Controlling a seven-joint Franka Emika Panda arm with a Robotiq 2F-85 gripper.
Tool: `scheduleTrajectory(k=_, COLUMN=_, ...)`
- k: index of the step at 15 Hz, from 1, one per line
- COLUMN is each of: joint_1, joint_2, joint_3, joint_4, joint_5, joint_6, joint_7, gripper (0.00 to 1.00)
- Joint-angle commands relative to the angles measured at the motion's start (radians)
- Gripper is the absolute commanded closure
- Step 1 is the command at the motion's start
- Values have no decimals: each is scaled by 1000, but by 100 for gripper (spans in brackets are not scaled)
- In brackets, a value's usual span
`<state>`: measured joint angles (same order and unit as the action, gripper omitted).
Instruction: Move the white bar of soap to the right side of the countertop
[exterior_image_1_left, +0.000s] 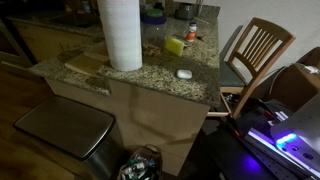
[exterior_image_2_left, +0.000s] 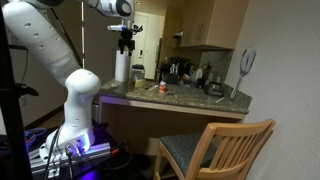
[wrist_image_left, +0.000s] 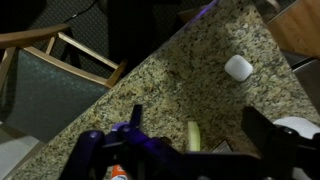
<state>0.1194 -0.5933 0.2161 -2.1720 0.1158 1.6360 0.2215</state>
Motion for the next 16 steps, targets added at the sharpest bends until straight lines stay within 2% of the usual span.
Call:
scheduleTrajectory(k=1, joint_1=32, joint_2=202, joint_3=-11, joint_4=255, joint_5=54, joint_6=-170, joint_7=-62, gripper=0)
scheduleTrajectory(k=7, joint_1=70, joint_2=433, joint_3=5, joint_4=613, joint_5=86, joint_6=-487, joint_7=-141, gripper=0)
scheduleTrajectory(k=9, joint_1=82, joint_2=506, joint_3=18, joint_4=724, joint_5=46, joint_6=-603, joint_7=-175, gripper=0)
scheduleTrajectory(k=10, joint_1=72, joint_2=410, joint_3=9, joint_4=588, joint_5=66, joint_6=-496, joint_7=-139, gripper=0)
scheduleTrajectory(k=12, joint_1=79, joint_2=465, joint_3=13, joint_4=666, joint_5=63, joint_6=-558, joint_7=-150, gripper=0)
scheduleTrajectory(k=15, joint_1=82, joint_2=493, joint_3=14, joint_4=696, joint_5=62, joint_6=-572, joint_7=-151, gripper=0)
scheduleTrajectory(k=16, joint_1=78, joint_2=531, joint_3=7, joint_4=724, joint_5=89, joint_6=-626, joint_7=-144, gripper=0)
